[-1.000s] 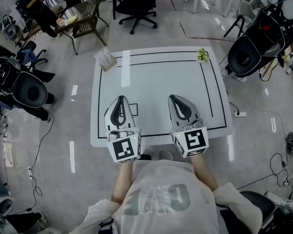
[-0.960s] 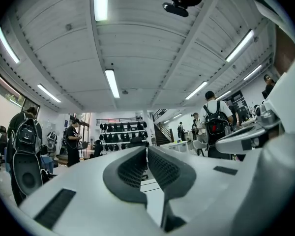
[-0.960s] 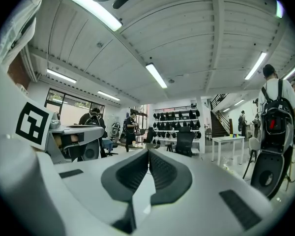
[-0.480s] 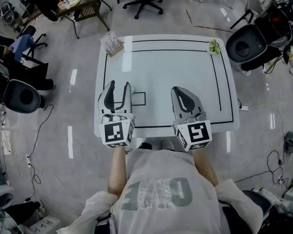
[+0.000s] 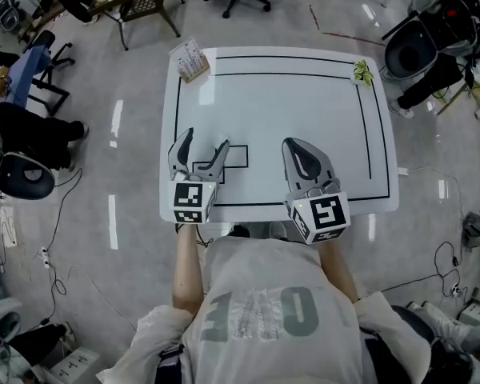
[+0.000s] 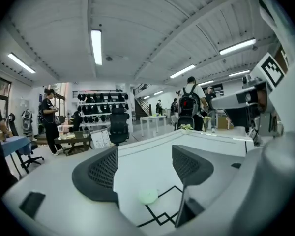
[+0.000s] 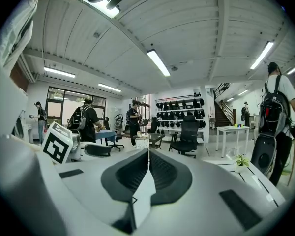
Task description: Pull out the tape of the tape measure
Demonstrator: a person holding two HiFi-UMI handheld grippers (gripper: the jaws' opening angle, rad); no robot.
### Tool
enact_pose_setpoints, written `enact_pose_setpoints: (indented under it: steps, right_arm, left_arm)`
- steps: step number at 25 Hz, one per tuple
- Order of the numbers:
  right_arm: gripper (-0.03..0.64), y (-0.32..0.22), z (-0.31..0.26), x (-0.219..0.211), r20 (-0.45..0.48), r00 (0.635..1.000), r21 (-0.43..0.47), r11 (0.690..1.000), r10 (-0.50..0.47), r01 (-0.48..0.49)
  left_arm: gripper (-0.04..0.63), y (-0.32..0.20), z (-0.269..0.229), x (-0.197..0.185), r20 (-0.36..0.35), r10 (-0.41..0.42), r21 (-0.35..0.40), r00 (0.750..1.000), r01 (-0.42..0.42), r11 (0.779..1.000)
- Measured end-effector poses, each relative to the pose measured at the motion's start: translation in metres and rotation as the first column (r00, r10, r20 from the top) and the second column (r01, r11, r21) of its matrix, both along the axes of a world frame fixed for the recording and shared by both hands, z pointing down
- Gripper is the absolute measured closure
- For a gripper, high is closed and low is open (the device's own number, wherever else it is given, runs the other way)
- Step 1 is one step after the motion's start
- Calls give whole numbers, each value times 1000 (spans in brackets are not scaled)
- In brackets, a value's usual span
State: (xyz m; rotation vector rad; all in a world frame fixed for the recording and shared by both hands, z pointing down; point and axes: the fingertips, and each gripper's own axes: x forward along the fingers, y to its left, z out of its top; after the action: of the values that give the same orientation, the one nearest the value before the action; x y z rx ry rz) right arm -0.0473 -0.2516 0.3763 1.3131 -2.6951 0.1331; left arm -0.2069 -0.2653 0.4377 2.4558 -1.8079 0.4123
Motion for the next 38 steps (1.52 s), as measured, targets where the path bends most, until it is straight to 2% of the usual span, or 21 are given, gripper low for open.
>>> enact_pose_setpoints:
  steps: [3,7,10,13,21,28,33,38]
  right_arm:
    - [586,-2,5,-5,-18,1000,-17,1000,1,-2]
    - [586,-4,10,-5,-37,999,-28,999,27,-28]
    - [586,-5,15,-3,-50,998,-38,998,46,-48]
    - [586,-7,19,1,-67,995,-50,996,68,-72]
    - [586,-8,27,7,-96,989,-71,990,115,-122]
    - [586,-5,27,3,-102,987,-78,989,121,-129]
    - [586,-3,29,2,-115,986,-82,988,120,-130]
    - [586,3,27,9,-111,985,-78,987,130,-139]
  left_arm:
    - [276,-6,36,2,29,66,-94,997,-63,994]
    - [276,-14,82,0,54,106,-226,993,-92,970]
    - [278,-18,108,0,70,134,-286,989,-108,952]
    - [278,-25,126,0,59,153,-331,987,-125,935]
    - [284,-32,141,1,45,231,-392,972,-196,899]
    - [341,-31,149,3,111,278,-447,954,-202,871]
    - [342,-32,152,3,111,284,-466,953,-202,861]
    - [342,-29,151,6,117,289,-463,950,-205,863]
